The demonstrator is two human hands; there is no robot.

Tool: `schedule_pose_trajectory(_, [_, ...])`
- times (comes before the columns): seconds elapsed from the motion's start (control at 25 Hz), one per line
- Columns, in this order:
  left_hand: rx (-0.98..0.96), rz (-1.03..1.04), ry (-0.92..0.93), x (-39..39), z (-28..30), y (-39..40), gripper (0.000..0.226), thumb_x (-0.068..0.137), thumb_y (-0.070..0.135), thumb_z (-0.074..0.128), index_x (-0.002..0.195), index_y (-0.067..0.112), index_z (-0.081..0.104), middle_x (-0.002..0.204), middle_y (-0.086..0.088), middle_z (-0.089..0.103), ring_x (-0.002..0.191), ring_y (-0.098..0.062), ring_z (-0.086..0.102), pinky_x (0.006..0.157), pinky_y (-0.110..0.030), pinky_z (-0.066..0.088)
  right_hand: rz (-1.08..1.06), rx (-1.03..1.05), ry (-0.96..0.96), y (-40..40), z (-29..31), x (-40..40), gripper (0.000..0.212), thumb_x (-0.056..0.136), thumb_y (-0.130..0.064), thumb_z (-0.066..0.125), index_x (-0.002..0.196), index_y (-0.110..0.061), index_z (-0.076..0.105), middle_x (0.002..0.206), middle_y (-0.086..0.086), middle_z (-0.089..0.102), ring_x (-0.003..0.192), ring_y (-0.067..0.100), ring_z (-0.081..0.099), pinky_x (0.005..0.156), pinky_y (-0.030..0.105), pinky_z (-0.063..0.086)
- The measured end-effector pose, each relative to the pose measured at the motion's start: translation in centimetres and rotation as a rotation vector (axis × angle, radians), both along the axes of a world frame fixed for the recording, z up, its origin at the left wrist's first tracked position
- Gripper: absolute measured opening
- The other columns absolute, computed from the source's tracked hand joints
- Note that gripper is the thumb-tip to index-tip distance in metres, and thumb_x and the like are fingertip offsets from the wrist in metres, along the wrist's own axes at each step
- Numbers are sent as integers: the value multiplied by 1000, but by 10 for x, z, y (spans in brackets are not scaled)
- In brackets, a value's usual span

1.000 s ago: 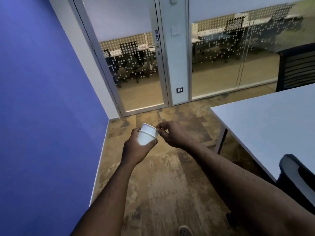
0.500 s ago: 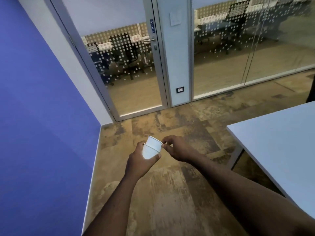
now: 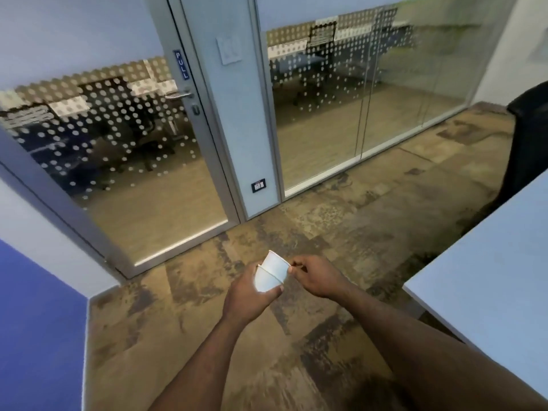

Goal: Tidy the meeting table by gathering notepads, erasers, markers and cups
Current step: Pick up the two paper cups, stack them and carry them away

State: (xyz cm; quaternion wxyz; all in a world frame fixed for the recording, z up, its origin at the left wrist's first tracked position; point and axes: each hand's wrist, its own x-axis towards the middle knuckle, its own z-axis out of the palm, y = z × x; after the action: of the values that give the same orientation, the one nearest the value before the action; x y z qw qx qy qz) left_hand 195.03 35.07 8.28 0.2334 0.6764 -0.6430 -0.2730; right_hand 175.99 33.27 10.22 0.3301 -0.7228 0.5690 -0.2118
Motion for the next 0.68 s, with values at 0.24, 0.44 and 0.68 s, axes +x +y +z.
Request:
schedule_pose_trajectory(0.24, [21, -220, 3, -44, 4, -143, 57, 55, 70, 68, 96, 41, 42, 87, 14, 57, 76, -6, 55, 58, -29, 45, -269, 14, -19, -107, -10, -46, 21, 93, -27, 53, 99, -17, 70, 95, 7, 72, 85, 23, 64, 76, 35, 51])
schedule_pose_trajectory(0.44, [22, -412, -23, -120, -11, -281, 58, 59, 67, 71, 102, 41, 43, 89, 14, 59, 77, -9, 57, 58, -27, 44, -471, -75, -62, -215, -39, -117, 18, 91, -22, 58, 99, -13, 71, 108, 5, 70, 99, 20, 64, 75, 24, 42])
schedule_pose_trajectory(0.68, [71, -603, -53, -225, -15, -415, 70, 55, 68, 71, 112, 38, 45, 90, 10, 61, 79, -14, 60, 65, -29, 51, -645, 9, 0, -311, -55, -215, 24, 93, -29, 55, 108, -19, 70, 112, 0, 70, 97, 17, 65, 81, 30, 51])
